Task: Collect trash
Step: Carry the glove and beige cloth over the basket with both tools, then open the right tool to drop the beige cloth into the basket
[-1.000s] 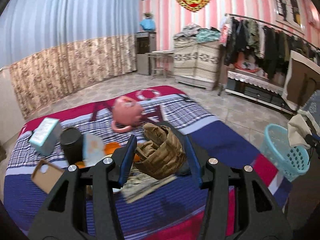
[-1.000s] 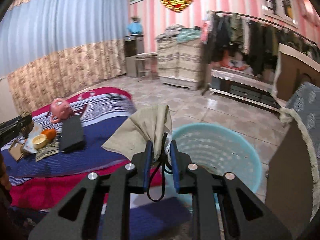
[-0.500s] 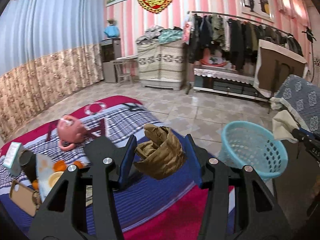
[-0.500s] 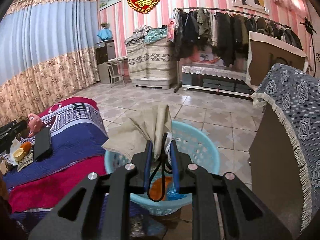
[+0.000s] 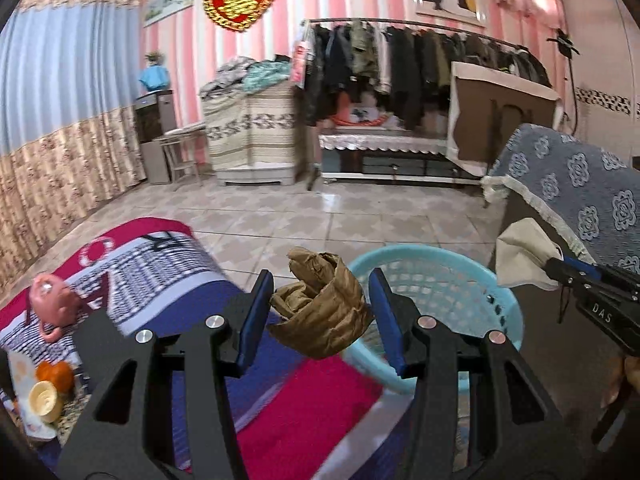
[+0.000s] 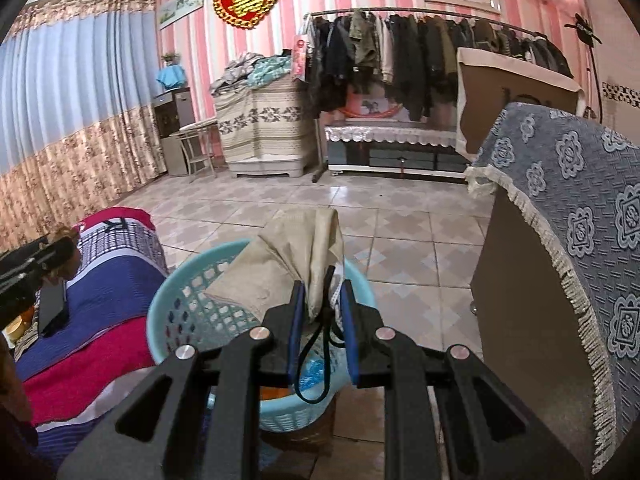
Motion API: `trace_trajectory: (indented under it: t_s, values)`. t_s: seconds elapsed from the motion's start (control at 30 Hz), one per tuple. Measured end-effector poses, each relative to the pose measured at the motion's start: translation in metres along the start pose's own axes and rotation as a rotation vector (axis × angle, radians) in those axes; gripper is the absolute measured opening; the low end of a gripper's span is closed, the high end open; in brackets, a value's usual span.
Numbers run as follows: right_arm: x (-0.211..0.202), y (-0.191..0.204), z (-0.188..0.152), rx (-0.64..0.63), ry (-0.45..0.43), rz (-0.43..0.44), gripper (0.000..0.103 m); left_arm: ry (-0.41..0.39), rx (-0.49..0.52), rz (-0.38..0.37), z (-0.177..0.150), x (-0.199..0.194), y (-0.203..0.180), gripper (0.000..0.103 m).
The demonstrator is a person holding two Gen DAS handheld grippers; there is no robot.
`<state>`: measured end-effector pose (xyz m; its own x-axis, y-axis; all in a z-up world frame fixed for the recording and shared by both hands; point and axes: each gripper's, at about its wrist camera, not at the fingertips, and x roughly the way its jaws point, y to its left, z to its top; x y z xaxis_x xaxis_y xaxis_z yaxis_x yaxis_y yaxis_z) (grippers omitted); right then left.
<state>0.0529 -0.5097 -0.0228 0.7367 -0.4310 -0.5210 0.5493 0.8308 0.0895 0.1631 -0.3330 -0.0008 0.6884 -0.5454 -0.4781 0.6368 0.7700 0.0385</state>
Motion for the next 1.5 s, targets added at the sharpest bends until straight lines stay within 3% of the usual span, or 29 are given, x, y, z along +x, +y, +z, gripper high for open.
trace_trajectory:
  t_s: [0.33,0.67,0.8,0.87,1.0,1.47,1.5]
  values:
    - [0.013,-0.019,-0.005,0.036,0.016,-0.030,0.019,0.000,0.046,-0.053,0.006,0.042,-0.040,0.049]
    - [0.028,-0.014,-0.011,0.039,0.040,-0.027,0.019,0.041,0.058,-0.043,0.007,0.093,-0.042,0.050]
    - [0.032,-0.015,-0.012,0.040,0.047,-0.033,0.019,0.052,0.051,-0.029,0.007,0.104,-0.036,0.073]
    - [0.033,-0.014,-0.011,0.035,0.049,-0.037,0.019,0.045,0.050,-0.018,0.007,0.104,-0.033,0.076]
    - [0.037,-0.009,-0.012,0.030,0.054,-0.034,0.019,0.012,0.034,0.024,0.010,0.098,-0.021,0.091]
    - [0.076,0.033,-0.016,0.008,0.112,-0.005,0.021,-0.026,-0.046,0.182,0.004,0.049,0.044,0.096]
    - [0.080,0.038,-0.015,0.000,0.119,0.001,0.028,-0.026,-0.053,0.189,0.003,0.046,0.048,0.096]
